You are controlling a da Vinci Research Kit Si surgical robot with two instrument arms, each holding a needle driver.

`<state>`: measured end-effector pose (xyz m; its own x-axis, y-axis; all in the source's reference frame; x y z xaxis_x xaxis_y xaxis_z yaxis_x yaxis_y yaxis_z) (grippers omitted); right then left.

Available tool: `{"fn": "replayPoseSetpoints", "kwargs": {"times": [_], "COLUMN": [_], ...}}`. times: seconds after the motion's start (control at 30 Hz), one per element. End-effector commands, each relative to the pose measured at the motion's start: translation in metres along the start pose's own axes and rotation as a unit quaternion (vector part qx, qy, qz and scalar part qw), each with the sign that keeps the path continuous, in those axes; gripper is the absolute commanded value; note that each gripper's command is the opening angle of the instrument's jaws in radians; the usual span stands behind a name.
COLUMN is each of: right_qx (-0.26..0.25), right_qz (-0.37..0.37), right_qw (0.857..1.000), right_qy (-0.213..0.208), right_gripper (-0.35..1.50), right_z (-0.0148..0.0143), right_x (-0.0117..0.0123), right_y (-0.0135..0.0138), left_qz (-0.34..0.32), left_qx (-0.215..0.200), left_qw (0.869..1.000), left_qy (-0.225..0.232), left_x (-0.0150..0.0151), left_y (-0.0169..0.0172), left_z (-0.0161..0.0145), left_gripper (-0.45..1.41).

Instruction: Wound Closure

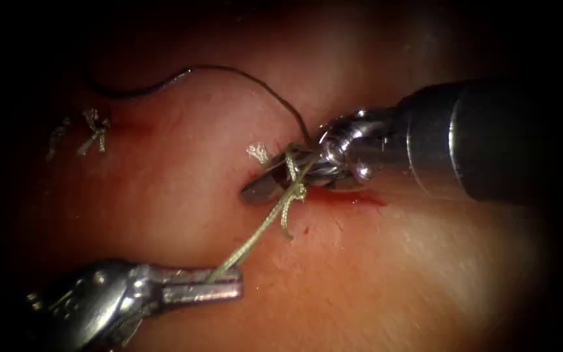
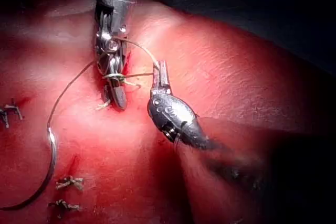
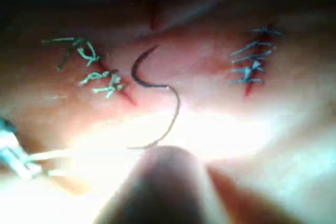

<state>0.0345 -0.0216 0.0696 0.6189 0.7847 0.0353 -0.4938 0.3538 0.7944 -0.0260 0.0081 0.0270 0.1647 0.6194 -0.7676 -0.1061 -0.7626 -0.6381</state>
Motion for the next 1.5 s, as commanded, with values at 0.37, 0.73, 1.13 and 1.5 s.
{"fn": "replayPoseSetpoints", "kwargs": {"times": [0.37, 0.73, 1.13, 1.5], "right_qx": [-0.060, -0.043, -0.032, -0.036], "right_qz": [0.014, 0.018, 0.005, -0.013], "right_qw": [0.990, 0.968, 0.961, 0.960], "right_qy": [0.126, 0.245, 0.276, 0.277], "right_gripper": [-0.35, -0.35, -0.35, -0.35], "right_z": [-0.0062, -0.0097, -0.0060, -0.0036], "right_x": [0.0018, -0.0022, -0.0038, -0.0072], "right_y": [-0.0003, -0.0015, -0.0046, -0.0051], "left_qz": [-0.003, -0.001, 0.010, 0.025], "left_qx": [-0.004, 0.046, 0.085, 0.087], "left_qw": [1.000, 0.998, 0.992, 0.991], "left_qy": [-0.002, -0.047, -0.094, -0.101], "left_x": [-0.0003, -0.0005, 0.0005, -0.0004], "left_y": [-0.0015, -0.0147, -0.0337, -0.0419], "left_z": [-0.0008, -0.0034, 0.0016, 0.0079], "left_gripper": [-0.45, -0.45, -0.45, -0.45]}}
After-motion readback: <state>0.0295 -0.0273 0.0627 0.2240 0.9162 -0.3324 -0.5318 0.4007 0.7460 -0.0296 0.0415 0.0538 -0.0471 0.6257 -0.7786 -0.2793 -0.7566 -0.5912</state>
